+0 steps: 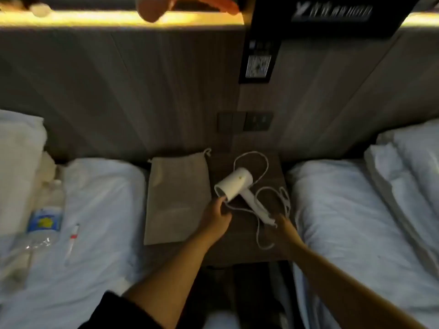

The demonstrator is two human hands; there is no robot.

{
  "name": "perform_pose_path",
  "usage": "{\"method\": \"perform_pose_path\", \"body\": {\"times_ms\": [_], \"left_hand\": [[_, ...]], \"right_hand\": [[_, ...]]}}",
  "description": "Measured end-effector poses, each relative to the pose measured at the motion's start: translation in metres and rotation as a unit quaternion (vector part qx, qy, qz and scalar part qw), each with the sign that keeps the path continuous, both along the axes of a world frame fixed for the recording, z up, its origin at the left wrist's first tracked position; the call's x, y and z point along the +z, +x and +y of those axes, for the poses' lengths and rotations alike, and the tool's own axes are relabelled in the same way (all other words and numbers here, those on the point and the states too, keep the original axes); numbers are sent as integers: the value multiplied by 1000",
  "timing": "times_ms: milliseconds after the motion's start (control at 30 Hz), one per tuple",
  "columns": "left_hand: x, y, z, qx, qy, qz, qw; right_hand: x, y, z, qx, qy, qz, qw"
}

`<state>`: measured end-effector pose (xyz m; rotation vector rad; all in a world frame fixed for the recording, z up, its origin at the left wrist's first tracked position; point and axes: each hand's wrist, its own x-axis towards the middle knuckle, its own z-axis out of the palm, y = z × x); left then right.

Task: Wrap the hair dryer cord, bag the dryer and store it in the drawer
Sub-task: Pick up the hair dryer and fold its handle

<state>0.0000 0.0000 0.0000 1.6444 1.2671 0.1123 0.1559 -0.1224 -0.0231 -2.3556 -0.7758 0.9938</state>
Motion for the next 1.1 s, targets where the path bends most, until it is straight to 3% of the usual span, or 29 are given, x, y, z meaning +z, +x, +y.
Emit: {"method": "perform_pose_path", "body": {"times_ms": [100, 200, 300, 533, 667, 800, 1100], "left_hand": [[-29, 36, 29, -44, 114, 53, 991], [-62, 59, 51, -56, 145, 88, 984], [-86, 70, 67, -94, 146, 137, 975], [-110, 71, 89, -82, 108, 110, 985], [-115, 63, 86, -74, 163, 99, 979], [-124, 59, 84, -57, 228, 72, 969], [-123, 58, 79, -56, 286, 23, 956]], "right_hand": [[-5, 21, 41, 14, -2, -103, 995], [-23, 40, 61, -9, -79, -94, 992], [-52, 48, 67, 100, -173, -101, 975], [-91, 35, 77, 157, -91, -218, 959], [-103, 35, 76, 165, -5, -255, 953], [-111, 33, 79, 154, 11, -274, 949], [-118, 40, 73, 128, 126, -338, 924]]}}
